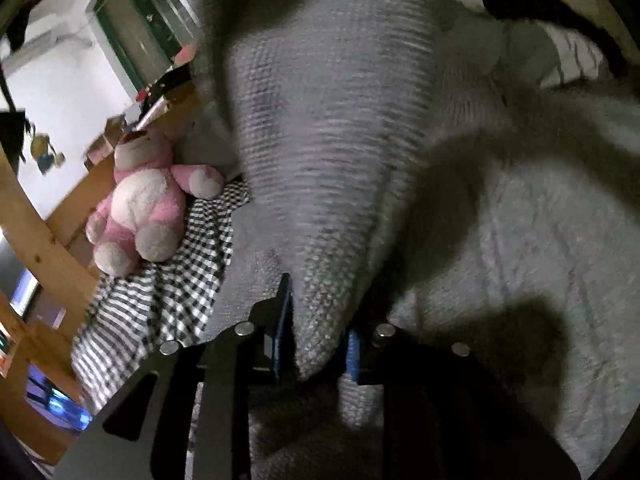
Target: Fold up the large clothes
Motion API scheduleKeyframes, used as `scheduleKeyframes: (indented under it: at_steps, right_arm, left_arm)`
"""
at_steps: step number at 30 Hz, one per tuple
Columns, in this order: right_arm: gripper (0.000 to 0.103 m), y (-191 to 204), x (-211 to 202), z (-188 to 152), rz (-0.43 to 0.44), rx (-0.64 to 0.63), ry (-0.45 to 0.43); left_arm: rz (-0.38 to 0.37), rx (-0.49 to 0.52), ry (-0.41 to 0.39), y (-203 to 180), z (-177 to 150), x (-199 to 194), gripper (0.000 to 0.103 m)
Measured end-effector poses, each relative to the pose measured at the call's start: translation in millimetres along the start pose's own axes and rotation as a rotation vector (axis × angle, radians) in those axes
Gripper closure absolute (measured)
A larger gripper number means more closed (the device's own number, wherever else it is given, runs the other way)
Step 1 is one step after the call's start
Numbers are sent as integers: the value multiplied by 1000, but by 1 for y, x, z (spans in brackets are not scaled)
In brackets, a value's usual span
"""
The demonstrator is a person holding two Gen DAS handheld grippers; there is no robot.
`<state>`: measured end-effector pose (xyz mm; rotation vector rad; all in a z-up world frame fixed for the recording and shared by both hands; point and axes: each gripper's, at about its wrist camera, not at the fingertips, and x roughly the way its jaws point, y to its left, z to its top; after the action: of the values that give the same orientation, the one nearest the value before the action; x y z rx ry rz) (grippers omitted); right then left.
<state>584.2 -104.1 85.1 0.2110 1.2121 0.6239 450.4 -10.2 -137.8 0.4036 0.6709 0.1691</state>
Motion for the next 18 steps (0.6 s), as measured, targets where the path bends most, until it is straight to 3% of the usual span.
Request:
scheduleKeyframes:
  at_steps: [6,9,15,18]
  right_arm:
    - [95,-65,-23,-46,38,104,-40]
    - [95,-97,-29,-70,78,183,-71]
    - [95,-181,-29,-126,257,541,-160]
    - [92,-216,-23,-149,227,653,-169]
  left_arm:
    - [-135,-110,-29,12,1,-9,77]
    - [-170,-91,-63,7,0,-15,77]
    - [-190,93,-206,-25,-7,-40,77]
    - [-204,211,-233,-45,-12,-45,75]
